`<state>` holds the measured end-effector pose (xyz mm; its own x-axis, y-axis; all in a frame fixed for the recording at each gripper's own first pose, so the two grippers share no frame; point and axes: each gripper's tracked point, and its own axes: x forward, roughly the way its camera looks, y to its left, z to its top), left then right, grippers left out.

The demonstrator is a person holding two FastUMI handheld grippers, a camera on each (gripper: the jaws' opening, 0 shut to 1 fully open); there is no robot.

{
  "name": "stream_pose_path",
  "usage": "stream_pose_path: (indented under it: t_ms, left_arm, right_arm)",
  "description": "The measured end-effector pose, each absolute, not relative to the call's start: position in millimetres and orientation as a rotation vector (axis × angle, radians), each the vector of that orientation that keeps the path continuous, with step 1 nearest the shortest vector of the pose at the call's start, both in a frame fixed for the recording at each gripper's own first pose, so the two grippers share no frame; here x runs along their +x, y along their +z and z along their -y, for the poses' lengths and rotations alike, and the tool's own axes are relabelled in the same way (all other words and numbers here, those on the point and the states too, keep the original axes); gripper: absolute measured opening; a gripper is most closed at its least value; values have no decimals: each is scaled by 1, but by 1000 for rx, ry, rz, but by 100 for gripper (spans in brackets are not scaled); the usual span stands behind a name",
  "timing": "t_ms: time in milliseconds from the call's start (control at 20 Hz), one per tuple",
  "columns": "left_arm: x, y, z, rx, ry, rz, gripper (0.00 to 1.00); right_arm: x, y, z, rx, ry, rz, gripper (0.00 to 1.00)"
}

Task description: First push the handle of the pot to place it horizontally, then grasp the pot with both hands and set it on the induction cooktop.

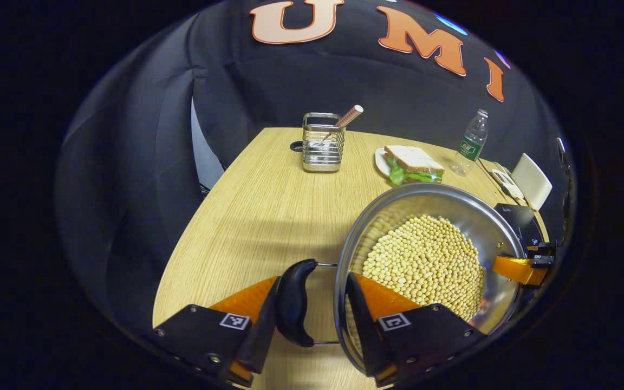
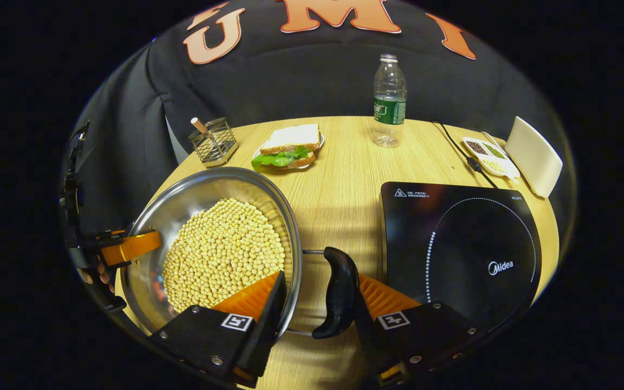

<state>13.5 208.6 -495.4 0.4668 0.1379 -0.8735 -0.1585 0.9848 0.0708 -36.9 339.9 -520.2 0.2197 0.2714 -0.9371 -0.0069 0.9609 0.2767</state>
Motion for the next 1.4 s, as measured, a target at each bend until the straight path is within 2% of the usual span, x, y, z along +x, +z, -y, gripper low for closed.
stream_pose_path:
  t_ms: [250, 300, 350, 550, 750, 1400]
  left_arm:
    - [10, -498, -206, 17, 207, -1078, 66]
    - [11, -497, -206, 31, 212, -1072, 66]
    - [11, -497, -206, 37, 219, -1067, 66]
    - [11, -497, -205, 37, 245, -1066, 62]
    - [12, -491, -203, 55, 278, -1070, 62]
    - [23, -455, -196, 126, 259, -987, 61]
  right_arm:
    - [-36, -523, -342, 232, 202, -1328, 69]
    - [-34, -524, -341, 224, 198, -1321, 65]
    - [-34, -524, -341, 226, 192, -1317, 68]
    - [-31, -524, -343, 244, 183, -1322, 59]
    - [-36, -523, -342, 249, 199, -1349, 54]
    - [-19, -470, -297, 285, 180, -1247, 53]
